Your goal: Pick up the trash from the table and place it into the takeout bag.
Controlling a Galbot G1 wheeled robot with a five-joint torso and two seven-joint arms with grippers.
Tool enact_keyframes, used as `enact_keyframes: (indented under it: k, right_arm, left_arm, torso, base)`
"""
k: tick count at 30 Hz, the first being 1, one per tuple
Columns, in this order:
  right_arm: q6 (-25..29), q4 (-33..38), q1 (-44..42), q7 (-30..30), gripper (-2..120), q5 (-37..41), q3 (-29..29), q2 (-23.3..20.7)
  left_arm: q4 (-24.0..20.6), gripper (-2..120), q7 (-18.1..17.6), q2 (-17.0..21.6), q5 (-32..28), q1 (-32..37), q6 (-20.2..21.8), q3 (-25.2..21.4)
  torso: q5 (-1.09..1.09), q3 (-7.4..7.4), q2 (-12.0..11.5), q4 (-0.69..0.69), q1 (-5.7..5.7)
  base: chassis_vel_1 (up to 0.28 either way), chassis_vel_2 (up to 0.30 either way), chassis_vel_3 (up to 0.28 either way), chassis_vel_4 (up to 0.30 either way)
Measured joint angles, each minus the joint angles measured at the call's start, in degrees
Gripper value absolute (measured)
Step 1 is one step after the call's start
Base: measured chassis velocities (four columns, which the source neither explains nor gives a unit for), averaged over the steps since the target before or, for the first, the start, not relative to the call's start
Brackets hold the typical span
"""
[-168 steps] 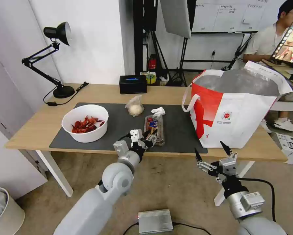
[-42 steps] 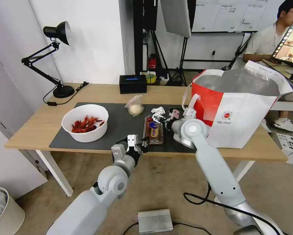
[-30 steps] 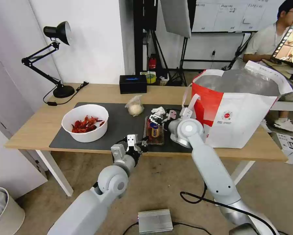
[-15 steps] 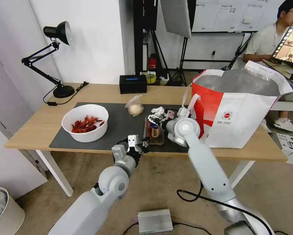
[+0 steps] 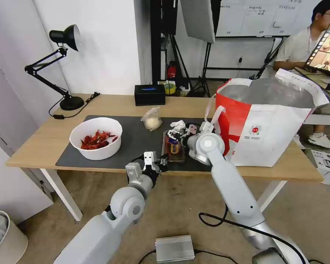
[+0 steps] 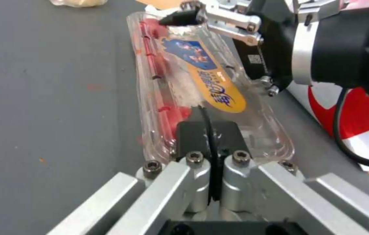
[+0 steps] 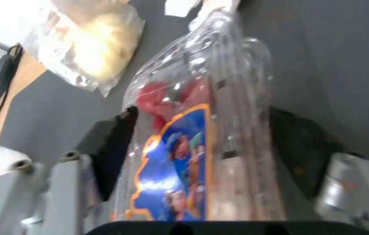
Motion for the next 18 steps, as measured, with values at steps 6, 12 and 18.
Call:
enact_keyframes:
  k: [6,12,18]
  right_arm:
    - [-0.11,-0.01,0.02,0.31,53,-0.04,-0.04,-0.42]
    - [-0.14,0.32,-0.36,0.38,29,0.08,-0.15,-1.23]
    - [-0.14,0.66,-0.73,0.27,7,0.16,-0.05,-1.47]
  left_arm:
    - [-0.43,0,-0.04,0.12,0.01,0.32,-0.06,-0.30]
    - [-0.51,0,-0.06,0.05,0.08,0.56,-0.08,-0.37]
    - [-0.75,0,-0.07,0.12,0.10,0.81,-0.10,-0.64]
  torso:
    - [0.01,0.02,-0.01,0.00,0.01]
    - [0.03,0.02,-0.02,0.05,0.02]
    - [0.02,0.02,-0.02,0.05,0.02]
  base:
    - [0.000,0.000,0.000,0.000]
    - [0.000,0.000,0.000,0.000]
    - [0.000,0.000,0.000,0.000]
